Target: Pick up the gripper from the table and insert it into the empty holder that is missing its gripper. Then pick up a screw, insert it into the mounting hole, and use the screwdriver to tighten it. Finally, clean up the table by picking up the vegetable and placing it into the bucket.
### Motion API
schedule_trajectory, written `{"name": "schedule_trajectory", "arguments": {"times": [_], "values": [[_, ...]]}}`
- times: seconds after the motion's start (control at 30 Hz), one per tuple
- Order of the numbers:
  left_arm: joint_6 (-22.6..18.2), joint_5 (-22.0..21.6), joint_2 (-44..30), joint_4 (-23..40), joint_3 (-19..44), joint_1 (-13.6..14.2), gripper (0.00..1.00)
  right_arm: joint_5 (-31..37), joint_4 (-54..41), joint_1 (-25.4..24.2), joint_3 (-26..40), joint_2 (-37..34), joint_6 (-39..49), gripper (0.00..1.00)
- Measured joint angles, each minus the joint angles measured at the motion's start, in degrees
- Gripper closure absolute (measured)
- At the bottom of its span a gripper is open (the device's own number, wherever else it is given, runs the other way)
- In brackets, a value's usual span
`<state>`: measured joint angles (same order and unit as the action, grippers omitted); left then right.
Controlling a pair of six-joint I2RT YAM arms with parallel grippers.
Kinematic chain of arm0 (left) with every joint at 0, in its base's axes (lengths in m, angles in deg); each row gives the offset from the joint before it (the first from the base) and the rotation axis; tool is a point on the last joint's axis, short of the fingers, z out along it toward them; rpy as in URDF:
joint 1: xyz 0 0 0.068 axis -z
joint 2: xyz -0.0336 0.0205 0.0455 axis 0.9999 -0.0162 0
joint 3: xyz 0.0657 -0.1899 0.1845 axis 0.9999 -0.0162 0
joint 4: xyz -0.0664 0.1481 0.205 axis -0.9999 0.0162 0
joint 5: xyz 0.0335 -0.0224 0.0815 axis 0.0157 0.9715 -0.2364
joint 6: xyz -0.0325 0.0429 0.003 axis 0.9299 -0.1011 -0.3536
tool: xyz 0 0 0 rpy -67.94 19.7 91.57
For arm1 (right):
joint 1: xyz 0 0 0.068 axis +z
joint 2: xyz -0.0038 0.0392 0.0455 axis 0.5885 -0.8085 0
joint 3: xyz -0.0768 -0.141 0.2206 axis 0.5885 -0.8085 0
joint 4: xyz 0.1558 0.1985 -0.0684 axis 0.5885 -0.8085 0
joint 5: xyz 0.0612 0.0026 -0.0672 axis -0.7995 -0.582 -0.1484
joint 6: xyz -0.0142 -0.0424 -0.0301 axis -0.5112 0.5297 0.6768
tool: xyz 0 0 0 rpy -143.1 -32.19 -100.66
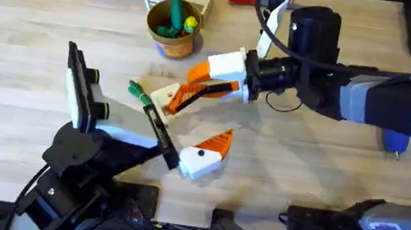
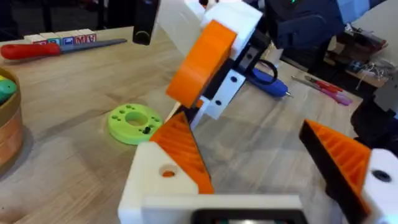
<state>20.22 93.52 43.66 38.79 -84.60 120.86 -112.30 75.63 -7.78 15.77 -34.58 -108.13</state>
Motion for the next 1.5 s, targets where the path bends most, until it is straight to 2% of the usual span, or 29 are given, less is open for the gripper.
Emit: {"name": "schedule_trajectory", "arguments": {"times": [0.27,0.3,0.37,0.43,0.53,0.57,1.07,1.33,1.5], "values": [[0.00,0.00,-0.02,0.00,0.00,0.00,0.014,-0.62,-3.04,0.00,0.02,-0.47,0.94,0.363],[0.00,0.00,0.00,0.00,0.00,0.00,0.014,-0.62,-3.15,0.00,0.00,-1.05,0.96,0.481],[0.00,0.00,0.00,0.00,0.00,0.00,0.015,-0.66,-3.16,0.00,0.00,-1.09,0.96,0.630],[0.02,0.00,-0.02,0.02,0.00,0.00,0.013,-1.00,-3.12,0.00,0.01,-1.09,0.99,0.717],[0.00,-0.03,0.00,0.00,0.00,0.00,0.015,-1.43,-3.13,0.00,0.02,-1.09,1.06,0.958],[0.00,-0.02,-0.01,0.00,0.00,0.00,0.014,-1.45,-3.16,0.00,0.02,-1.09,1.01,0.988],[0.09,-1.21,0.00,0.02,0.00,0.00,0.014,0.77,-2.71,0.75,0.02,-1.09,-3.32,0.996],[-0.08,-5.73,0.00,0.11,0.00,-0.13,0.015,7.24,4.41,3.36,0.02,-1.09,-8.37,0.997],[-0.04,-8.69,0.00,0.26,0.00,-0.18,0.014,11.34,5.49,5.34,0.00,-1.09,-10.37,0.997]]}}
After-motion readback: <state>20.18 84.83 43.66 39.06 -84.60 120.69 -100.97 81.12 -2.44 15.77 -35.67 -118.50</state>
